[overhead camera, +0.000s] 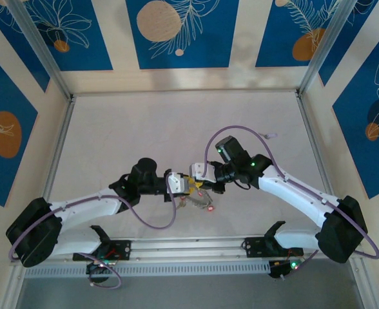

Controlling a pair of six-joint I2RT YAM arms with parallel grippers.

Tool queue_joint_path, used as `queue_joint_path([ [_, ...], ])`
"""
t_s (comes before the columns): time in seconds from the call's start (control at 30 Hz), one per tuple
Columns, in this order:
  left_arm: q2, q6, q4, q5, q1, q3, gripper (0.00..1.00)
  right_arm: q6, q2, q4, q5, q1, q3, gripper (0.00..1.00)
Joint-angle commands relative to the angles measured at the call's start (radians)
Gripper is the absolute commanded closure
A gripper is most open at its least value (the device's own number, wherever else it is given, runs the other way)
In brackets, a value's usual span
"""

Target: Put the keys on the keyring

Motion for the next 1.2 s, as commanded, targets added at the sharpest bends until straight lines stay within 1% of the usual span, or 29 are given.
queue_joint_path([
  [0.0, 0.027, 0.008, 0.029, 0.017, -0.009, 0.025, 0.80, 0.013, -0.036, 0.045, -0.053, -0.004, -0.013, 1.00],
  [0.2, 0.055, 0.004, 0.029, 0.001, -0.010, 0.034, 0.87, 0.003, -0.037, 0.042, -0.066, -0.004, -0.011, 1.00],
  [0.27, 0.058, 0.006, 0.029, -0.002, -0.009, 0.034, 0.88, -0.001, -0.040, 0.041, -0.070, -0.005, -0.009, 1.00],
  [0.4, 0.067, 0.013, 0.023, -0.017, -0.010, 0.033, 0.80, -0.005, -0.041, 0.044, -0.069, -0.008, -0.016, 1.00],
  [0.6, 0.071, 0.019, 0.025, -0.046, -0.010, 0.024, 0.79, -0.020, -0.041, 0.035, -0.061, -0.015, -0.020, 1.00],
  [0.63, 0.074, 0.017, 0.032, -0.051, -0.011, 0.024, 0.80, -0.021, -0.039, 0.035, -0.058, -0.015, -0.021, 1.00],
  [0.73, 0.089, 0.011, 0.043, -0.049, -0.010, 0.032, 0.88, -0.022, -0.042, 0.035, -0.059, -0.015, -0.020, 1.00],
  [0.87, 0.103, 0.010, 0.029, -0.037, -0.009, 0.049, 0.91, -0.023, -0.043, 0.033, -0.060, -0.015, -0.020, 1.00],
  [0.93, 0.099, 0.008, 0.039, -0.026, -0.009, 0.047, 1.00, -0.025, -0.044, 0.032, -0.060, -0.015, -0.023, 1.00],
  [1.0, 0.091, 0.013, 0.035, -0.015, -0.010, 0.048, 1.00, -0.029, -0.045, 0.033, -0.055, -0.015, -0.026, 1.00],
  [1.07, 0.080, 0.027, 0.027, -0.009, -0.011, 0.044, 1.00, -0.039, -0.057, 0.037, -0.044, -0.015, -0.035, 0.90],
  [1.17, 0.068, 0.051, 0.004, 0.007, -0.010, 0.044, 1.00, -0.064, -0.089, 0.019, -0.030, -0.039, -0.042, 0.82],
])
